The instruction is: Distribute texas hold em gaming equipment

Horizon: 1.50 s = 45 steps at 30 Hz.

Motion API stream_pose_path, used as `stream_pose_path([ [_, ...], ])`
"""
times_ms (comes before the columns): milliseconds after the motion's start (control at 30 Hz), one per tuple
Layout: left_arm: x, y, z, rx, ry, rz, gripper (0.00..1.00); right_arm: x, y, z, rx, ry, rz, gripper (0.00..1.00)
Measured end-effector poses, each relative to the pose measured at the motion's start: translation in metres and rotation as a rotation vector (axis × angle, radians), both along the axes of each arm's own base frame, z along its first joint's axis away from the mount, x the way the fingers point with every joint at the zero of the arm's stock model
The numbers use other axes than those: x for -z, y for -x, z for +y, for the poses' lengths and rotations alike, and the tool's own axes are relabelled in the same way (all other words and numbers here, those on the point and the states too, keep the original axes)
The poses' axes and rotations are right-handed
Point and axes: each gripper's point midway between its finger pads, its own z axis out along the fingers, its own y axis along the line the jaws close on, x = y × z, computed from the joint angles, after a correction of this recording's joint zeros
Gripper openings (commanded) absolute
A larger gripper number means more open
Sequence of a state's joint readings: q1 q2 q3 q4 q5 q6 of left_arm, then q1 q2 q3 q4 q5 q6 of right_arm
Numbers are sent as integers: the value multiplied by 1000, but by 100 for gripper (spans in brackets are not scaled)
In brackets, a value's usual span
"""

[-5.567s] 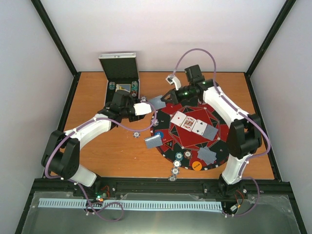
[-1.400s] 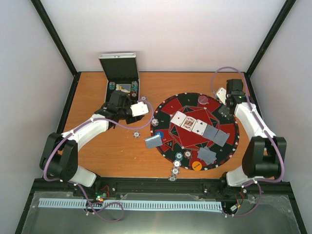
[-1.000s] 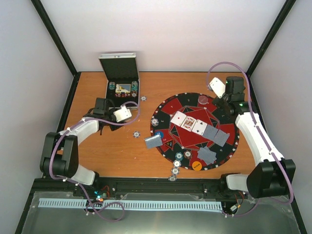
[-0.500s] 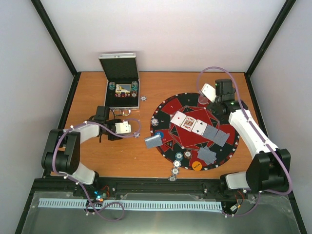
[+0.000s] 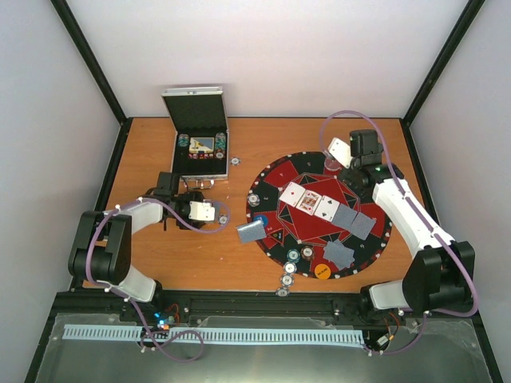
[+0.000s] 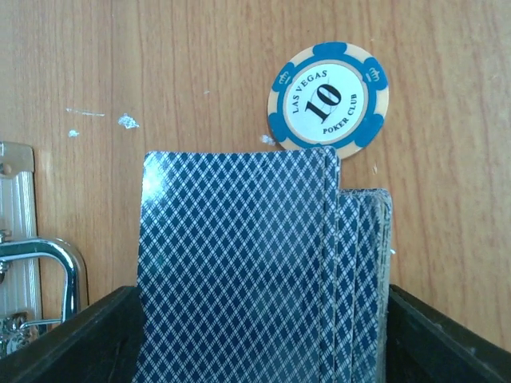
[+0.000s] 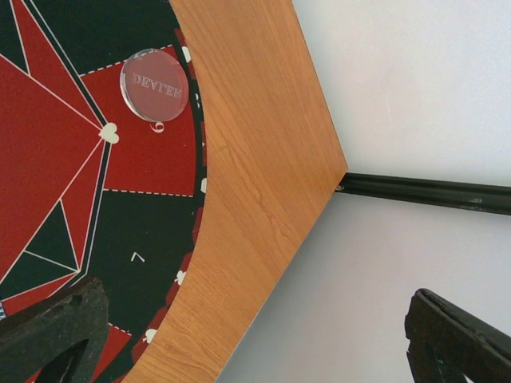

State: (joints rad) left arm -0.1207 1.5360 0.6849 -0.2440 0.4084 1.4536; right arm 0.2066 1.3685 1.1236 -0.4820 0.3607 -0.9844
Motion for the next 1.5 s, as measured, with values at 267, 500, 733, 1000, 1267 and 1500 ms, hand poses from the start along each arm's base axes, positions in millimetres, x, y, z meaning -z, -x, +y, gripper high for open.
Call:
stream_pose_path([
  [267, -5, -4, -2, 42, -3, -36, 100, 3, -1, 3, -7, 0, 6, 100],
  [500, -11, 17, -9, 28, 62, 64, 100, -14, -11, 29, -54, -203, -93, 100],
  [733, -86, 12, -33, -28, 291, -9, 100, -74, -17, 38, -53, -593, -324, 100],
  [1000, -152, -33, -21, -399, 568, -181, 100, -55, 4, -20, 137, -883, -513, 100],
  [1267, -156, -54, 59, -900, 833, -340, 100, 10, 27, -18, 186, -995, -501, 100],
  [1500, -152, -36, 165, -1275, 1044, -518, 100, 56, 45, -17, 214, -1039, -491, 100],
])
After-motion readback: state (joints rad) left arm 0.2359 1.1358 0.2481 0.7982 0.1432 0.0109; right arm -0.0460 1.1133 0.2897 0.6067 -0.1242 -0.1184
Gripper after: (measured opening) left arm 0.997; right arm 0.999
